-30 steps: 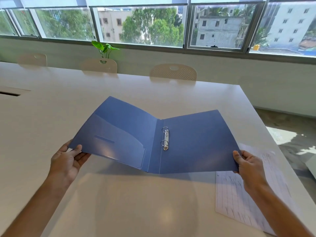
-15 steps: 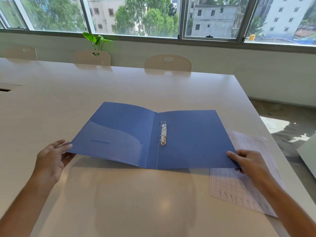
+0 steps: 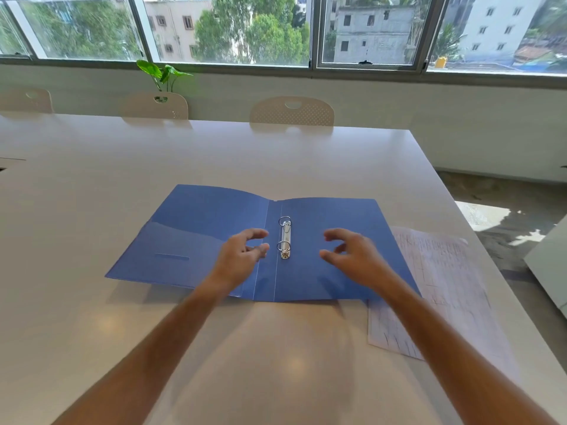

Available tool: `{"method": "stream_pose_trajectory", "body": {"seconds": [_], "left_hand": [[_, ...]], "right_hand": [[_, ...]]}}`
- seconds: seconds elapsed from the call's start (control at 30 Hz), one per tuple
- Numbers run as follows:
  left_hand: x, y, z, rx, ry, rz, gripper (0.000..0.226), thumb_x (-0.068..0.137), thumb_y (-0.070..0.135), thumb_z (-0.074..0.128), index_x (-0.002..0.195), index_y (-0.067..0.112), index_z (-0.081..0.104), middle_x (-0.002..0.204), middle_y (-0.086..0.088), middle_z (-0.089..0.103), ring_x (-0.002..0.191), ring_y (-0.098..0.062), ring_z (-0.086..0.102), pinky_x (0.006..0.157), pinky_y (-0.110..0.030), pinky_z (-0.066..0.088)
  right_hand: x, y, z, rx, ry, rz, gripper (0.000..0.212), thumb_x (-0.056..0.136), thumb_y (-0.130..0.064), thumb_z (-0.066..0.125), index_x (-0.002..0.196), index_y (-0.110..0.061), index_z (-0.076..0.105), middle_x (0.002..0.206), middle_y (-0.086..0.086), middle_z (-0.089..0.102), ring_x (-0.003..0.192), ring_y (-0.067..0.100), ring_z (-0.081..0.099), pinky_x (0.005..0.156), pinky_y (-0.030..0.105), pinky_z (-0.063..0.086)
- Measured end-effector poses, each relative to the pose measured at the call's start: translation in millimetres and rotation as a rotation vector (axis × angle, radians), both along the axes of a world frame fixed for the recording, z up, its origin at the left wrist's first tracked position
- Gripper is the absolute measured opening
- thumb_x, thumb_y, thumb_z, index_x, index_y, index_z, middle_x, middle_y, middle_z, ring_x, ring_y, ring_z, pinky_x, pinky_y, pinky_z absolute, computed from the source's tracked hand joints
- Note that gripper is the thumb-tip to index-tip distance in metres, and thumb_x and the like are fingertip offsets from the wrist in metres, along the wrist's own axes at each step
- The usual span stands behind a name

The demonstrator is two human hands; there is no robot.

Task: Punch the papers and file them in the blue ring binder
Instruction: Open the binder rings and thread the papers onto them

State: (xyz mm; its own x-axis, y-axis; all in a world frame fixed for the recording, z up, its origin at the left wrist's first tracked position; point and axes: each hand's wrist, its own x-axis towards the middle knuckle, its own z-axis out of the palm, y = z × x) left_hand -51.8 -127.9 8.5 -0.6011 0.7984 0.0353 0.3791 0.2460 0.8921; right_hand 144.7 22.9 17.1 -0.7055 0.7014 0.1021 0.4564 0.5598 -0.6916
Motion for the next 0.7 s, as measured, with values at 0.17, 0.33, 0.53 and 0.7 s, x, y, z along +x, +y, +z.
{"method": "stream_pose_trajectory", "body": {"seconds": [0.17, 0.33, 0.53, 0.7], "left_hand": [[7.6, 38.8, -12.4, 0.056, -0.036, -0.007, 0.017, 0.092, 0.004, 0.058, 0.101, 0.014, 0.067, 0.093, -0.010, 0.071, 0.066, -0.011, 0.068, 0.067, -0.025, 0.057], [0.3, 47.7, -30.4, 0.068, -0.078, 0.037, 0.011, 0.088, 0.003, 0.064, 0.089, 0.006, 0.074, 0.080, -0.015, 0.074, 0.075, -0.035, 0.071, 0.077, -0.047, 0.059], [0.4, 51.3, -38.9, 0.097, 0.045, 0.043, 0.019, 0.082, 0.008, 0.071, 0.075, 0.026, 0.074, 0.072, 0.000, 0.074, 0.066, -0.021, 0.071, 0.073, -0.041, 0.060], [-3.5, 54.4, -43.4, 0.114, 0.052, 0.033, 0.019, 0.084, 0.006, 0.069, 0.076, 0.022, 0.073, 0.071, -0.003, 0.074, 0.065, -0.021, 0.071, 0.067, -0.032, 0.059]], "right_hand": [[-61.6, -3.6, -16.8, -0.307, 0.134, 0.047, 0.034, 0.087, -0.014, 0.065, 0.121, -0.016, 0.062, 0.115, -0.002, 0.066, 0.082, 0.019, 0.066, 0.068, 0.034, 0.058], [-81.7, 1.9, -35.1, -0.408, 0.229, 0.025, 0.010, 0.090, -0.011, 0.064, 0.090, -0.011, 0.074, 0.078, 0.004, 0.072, 0.067, 0.011, 0.065, 0.065, 0.024, 0.055], [-79.9, -0.6, -49.2, -0.278, 0.240, 0.001, 0.014, 0.089, -0.007, 0.063, 0.079, -0.012, 0.071, 0.070, 0.010, 0.072, 0.056, 0.010, 0.063, 0.066, 0.033, 0.058], [-81.6, -1.4, -51.4, -0.199, 0.221, 0.012, 0.012, 0.092, -0.005, 0.058, 0.083, -0.005, 0.066, 0.073, 0.012, 0.070, 0.065, 0.025, 0.068, 0.071, 0.045, 0.058]]}}
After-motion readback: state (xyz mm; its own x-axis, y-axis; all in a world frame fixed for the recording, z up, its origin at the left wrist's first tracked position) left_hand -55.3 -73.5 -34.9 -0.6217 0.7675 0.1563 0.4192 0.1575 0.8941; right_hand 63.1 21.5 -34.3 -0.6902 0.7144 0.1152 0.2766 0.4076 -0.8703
